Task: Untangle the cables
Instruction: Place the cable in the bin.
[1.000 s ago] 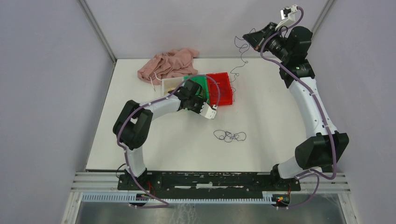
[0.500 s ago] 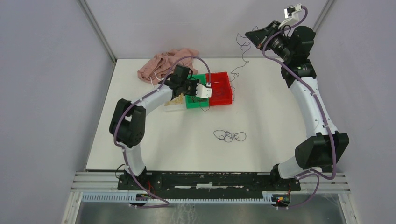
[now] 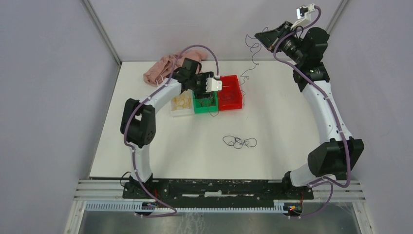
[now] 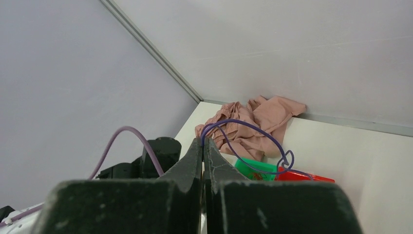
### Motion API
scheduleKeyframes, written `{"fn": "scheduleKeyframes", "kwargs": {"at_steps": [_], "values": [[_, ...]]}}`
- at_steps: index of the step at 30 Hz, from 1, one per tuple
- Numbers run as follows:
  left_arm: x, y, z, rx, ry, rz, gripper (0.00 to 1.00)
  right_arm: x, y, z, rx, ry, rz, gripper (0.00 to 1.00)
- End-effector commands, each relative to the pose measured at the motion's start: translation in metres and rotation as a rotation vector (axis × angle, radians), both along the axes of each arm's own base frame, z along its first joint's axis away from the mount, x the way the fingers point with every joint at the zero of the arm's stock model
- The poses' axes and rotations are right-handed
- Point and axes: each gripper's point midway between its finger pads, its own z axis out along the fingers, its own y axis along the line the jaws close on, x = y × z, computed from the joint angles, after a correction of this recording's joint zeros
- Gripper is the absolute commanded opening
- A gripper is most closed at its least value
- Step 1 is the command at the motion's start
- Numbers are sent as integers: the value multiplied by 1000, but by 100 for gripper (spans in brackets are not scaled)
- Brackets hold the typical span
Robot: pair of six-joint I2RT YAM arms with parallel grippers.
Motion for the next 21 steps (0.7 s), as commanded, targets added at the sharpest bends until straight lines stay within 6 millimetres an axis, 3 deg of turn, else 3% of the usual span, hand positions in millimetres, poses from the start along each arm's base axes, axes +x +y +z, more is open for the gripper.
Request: {"fn": "scheduleKeyframes", "kwargs": {"at_steps": [1, 3, 6, 9, 12, 18, 21], "values": [[-15, 1, 81, -227, 147, 49, 78, -17, 10, 60, 43, -152, 71, 0], [-8, 16, 97, -303, 190, 148, 78, -27, 20, 89, 63, -211, 109, 0], [11, 54, 102, -394, 237, 343, 78, -46, 45, 118, 64, -270, 179, 0], [24, 100, 90, -450, 264, 537, 76, -57, 73, 126, 41, -285, 236, 0], [14, 128, 70, -461, 312, 625, 72, -60, 92, 128, 32, -287, 269, 1], [-19, 148, 21, -419, 378, 699, 62, -62, 104, 136, 10, -308, 273, 0], [-27, 151, 3, -392, 382, 696, 61, -56, 104, 123, -17, -281, 256, 0]]}}
